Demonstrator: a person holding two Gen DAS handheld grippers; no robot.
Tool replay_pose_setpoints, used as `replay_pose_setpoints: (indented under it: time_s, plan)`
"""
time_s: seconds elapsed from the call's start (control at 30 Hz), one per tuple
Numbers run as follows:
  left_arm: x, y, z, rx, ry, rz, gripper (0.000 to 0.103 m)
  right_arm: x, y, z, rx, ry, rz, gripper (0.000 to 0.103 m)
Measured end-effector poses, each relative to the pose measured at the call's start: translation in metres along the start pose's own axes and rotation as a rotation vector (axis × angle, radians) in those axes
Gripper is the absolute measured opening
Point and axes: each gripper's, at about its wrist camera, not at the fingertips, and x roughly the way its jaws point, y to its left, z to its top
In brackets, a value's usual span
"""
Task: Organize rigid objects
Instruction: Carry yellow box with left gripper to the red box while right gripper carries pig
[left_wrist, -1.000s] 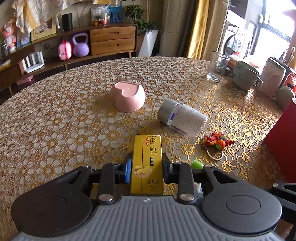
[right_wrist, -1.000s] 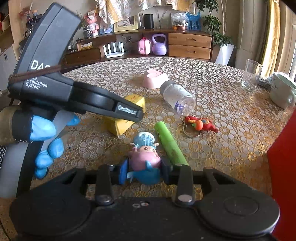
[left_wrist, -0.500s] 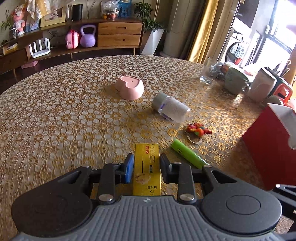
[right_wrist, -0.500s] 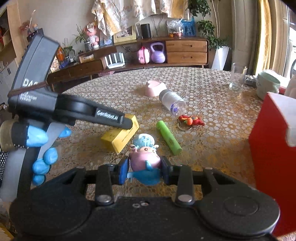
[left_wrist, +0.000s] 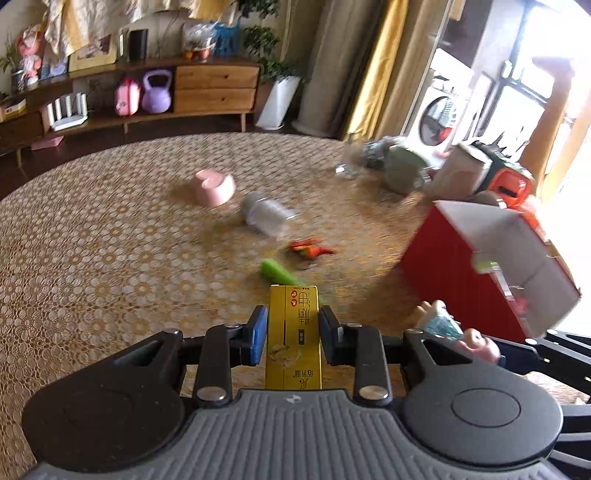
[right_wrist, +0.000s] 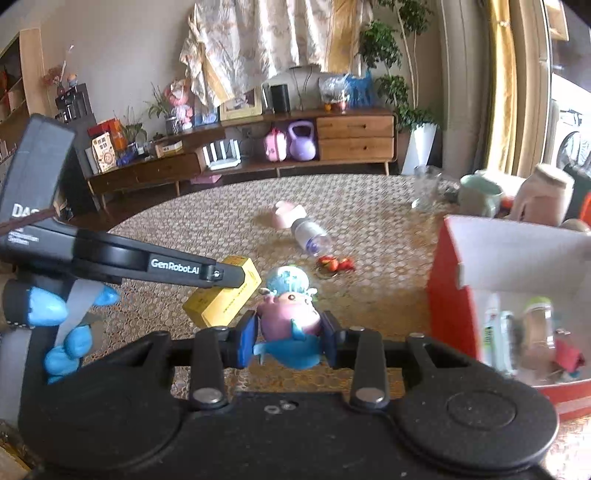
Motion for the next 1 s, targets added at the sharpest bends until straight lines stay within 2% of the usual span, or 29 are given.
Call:
replay_pose_setpoints:
  time_s: [0.2, 0.4, 0.63, 1.0]
  plan:
    - [-0.024, -0.043, 0.01, 0.053, -0.041, -0.041, 0.03, -0.031, -0.02, 0.003, 0.005, -0.042, -0.039, 0.035]
    - [-0.031, -0.081, 0.018, 0.119, -0.062, -0.078, 0.03, -0.049, -0.046, 0.003, 0.02, -0.061, -0.086, 0.035]
    - [-0.02, -0.122, 0.028, 0.162, -0.054, -0.111, 0.03, -0.061, -0.08, 0.002, 0.046, -0.054, -0.14, 0.035]
    - [0.018, -0.183, 0.033, 0.241, -0.004, -0.132, 0.03, -0.077, -0.147, -0.005, 0.101, -0.061, -0.24, 0.035]
